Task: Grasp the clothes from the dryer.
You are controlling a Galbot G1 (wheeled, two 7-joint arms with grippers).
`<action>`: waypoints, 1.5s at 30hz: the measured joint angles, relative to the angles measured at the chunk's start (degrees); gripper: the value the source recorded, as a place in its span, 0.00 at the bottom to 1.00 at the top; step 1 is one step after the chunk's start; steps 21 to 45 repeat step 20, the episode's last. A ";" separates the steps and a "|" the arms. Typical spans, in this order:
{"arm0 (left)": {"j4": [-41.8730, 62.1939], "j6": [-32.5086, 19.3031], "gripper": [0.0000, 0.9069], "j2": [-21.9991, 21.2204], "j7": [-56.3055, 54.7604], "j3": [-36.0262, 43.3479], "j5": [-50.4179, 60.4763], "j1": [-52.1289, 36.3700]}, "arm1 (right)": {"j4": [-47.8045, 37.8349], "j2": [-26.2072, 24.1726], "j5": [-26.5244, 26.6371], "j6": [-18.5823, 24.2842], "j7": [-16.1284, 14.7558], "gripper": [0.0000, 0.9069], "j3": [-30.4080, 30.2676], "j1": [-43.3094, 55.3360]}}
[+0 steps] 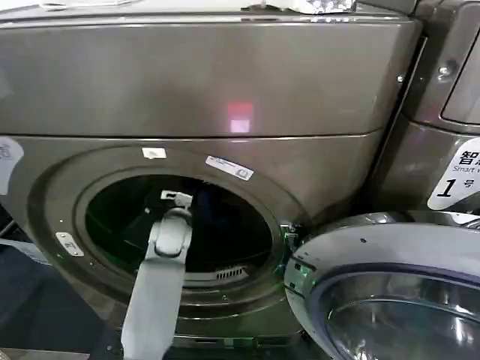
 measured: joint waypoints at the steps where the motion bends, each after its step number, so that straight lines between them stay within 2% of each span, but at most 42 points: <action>1: -0.31 0.35 0.00 0.00 -0.86 -0.12 -0.88 0.45 | 0.00 0.02 0.10 0.01 0.04 1.00 -0.02 0.02; 16: -2.70 2.38 0.00 0.05 -5.98 -0.28 -6.56 3.75 | 1.12 -0.14 1.33 -1.69 0.59 1.00 0.91 0.14; 45: -2.65 2.58 0.00 0.04 -6.05 -0.23 -6.67 3.94 | 1.13 -0.15 1.48 -2.25 0.79 1.00 0.86 0.32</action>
